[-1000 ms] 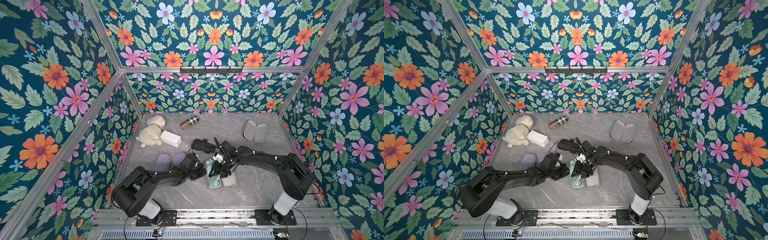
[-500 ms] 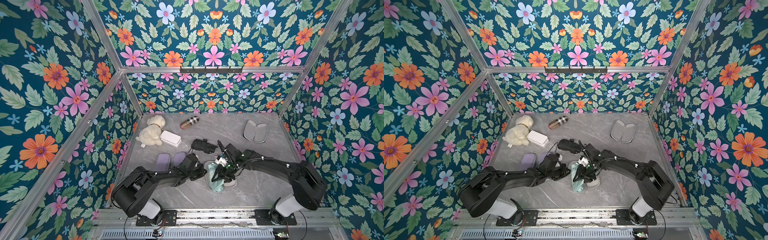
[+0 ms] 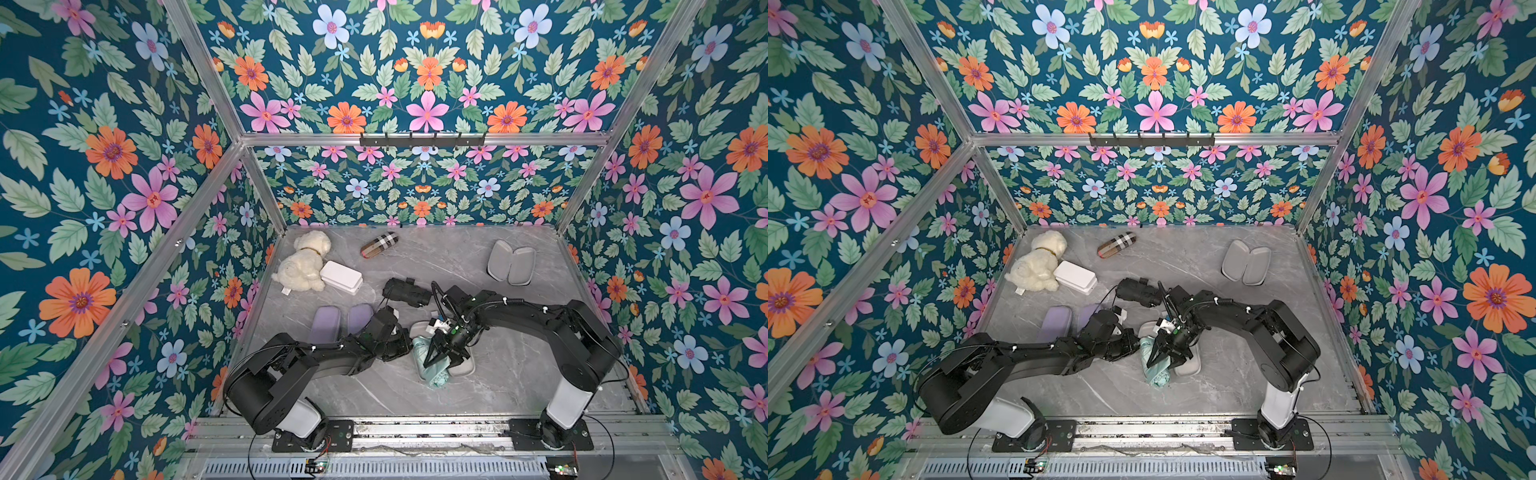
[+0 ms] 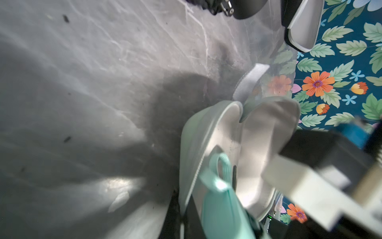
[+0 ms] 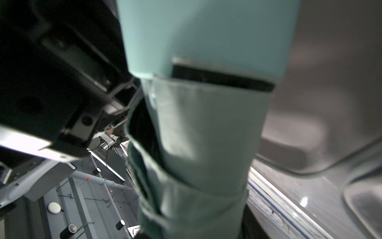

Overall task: Put umbrellas into zippered umbrella sleeves
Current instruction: Place the umbrella in the umbrella sleeve.

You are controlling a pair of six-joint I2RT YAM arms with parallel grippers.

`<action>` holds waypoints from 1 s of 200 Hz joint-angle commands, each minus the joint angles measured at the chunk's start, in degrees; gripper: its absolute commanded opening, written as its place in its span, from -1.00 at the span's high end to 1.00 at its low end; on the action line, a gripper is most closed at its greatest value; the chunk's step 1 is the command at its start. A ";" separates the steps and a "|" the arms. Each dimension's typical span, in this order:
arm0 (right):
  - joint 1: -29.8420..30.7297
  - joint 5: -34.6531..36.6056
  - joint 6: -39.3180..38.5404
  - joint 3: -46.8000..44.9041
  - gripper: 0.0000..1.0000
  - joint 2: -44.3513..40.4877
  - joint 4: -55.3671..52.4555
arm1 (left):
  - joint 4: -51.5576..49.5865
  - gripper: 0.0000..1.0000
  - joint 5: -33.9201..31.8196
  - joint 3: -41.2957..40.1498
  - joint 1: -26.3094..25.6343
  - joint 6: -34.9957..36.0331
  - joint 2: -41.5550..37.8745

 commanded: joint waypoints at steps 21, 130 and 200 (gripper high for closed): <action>-2.23 4.83 -4.48 4.95 0.77 5.03 -2.94 | 0.89 1.00 0.36 0.24 -0.77 1.46 0.07; 0.62 23.10 -9.17 10.59 0.70 7.60 -4.18 | -1.34 1.00 1.26 1.83 -1.16 4.38 1.36; 1.38 22.33 -7.99 11.54 0.58 10.85 -2.65 | -0.68 1.00 1.80 1.26 -1.15 4.43 1.46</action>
